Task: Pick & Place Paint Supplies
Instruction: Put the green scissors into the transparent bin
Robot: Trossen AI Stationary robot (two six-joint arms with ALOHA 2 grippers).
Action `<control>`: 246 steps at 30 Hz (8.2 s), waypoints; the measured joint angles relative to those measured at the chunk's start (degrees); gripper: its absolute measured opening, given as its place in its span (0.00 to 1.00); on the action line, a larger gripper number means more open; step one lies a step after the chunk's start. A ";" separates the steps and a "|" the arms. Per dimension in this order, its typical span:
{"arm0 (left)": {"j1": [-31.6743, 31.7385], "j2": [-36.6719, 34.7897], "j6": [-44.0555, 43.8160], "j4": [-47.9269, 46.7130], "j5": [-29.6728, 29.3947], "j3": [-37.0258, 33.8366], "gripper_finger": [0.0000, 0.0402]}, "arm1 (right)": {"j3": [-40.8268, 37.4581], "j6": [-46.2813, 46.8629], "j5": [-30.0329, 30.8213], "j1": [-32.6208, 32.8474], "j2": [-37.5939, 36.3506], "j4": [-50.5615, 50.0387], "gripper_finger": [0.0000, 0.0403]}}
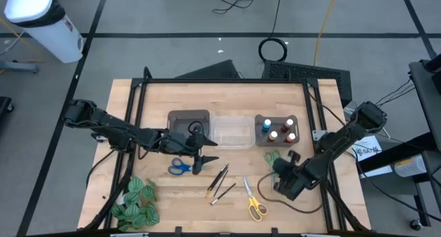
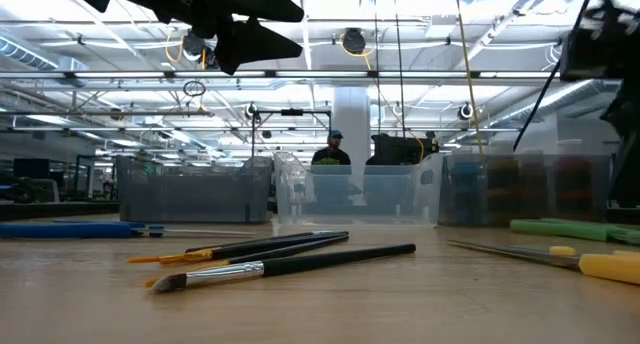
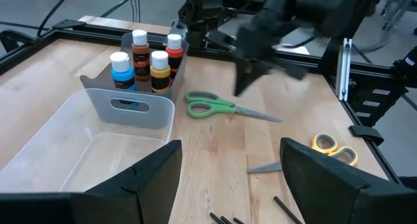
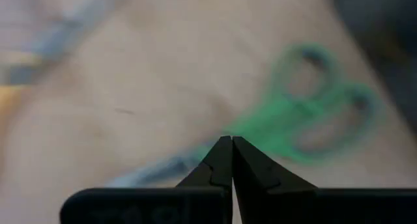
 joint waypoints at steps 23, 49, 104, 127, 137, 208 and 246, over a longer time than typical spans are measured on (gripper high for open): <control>0.00 0.00 0.04 0.10 -0.02 0.00 0.67 | -9.28 -17.82 5.07 -8.38 1.22 24.84 0.00; 0.04 0.00 0.10 -0.36 -0.46 0.00 0.67 | -5.33 -30.03 -21.79 -3.73 11.01 54.76 0.00; 0.00 4.25 -4.35 0.25 -0.44 0.00 0.67 | -2.20 -14.94 -9.96 1.68 4.22 14.27 0.00; 0.15 8.28 -1.49 7.42 -0.44 0.00 0.67 | -1.88 -16.42 -12.78 1.76 3.62 19.55 0.00; 0.15 8.28 -1.44 7.39 -0.44 0.01 0.67 | -6.34 -13.46 -15.48 2.21 3.41 20.10 0.00; -11.41 42.29 43.87 6.89 -16.55 21.42 0.67 | -6.62 -25.66 -14.05 1.70 3.67 30.35 0.00; -7.21 40.76 -3.58 -14.05 -0.75 32.19 0.67 | -6.62 -26.95 -13.98 1.68 3.67 31.48 0.00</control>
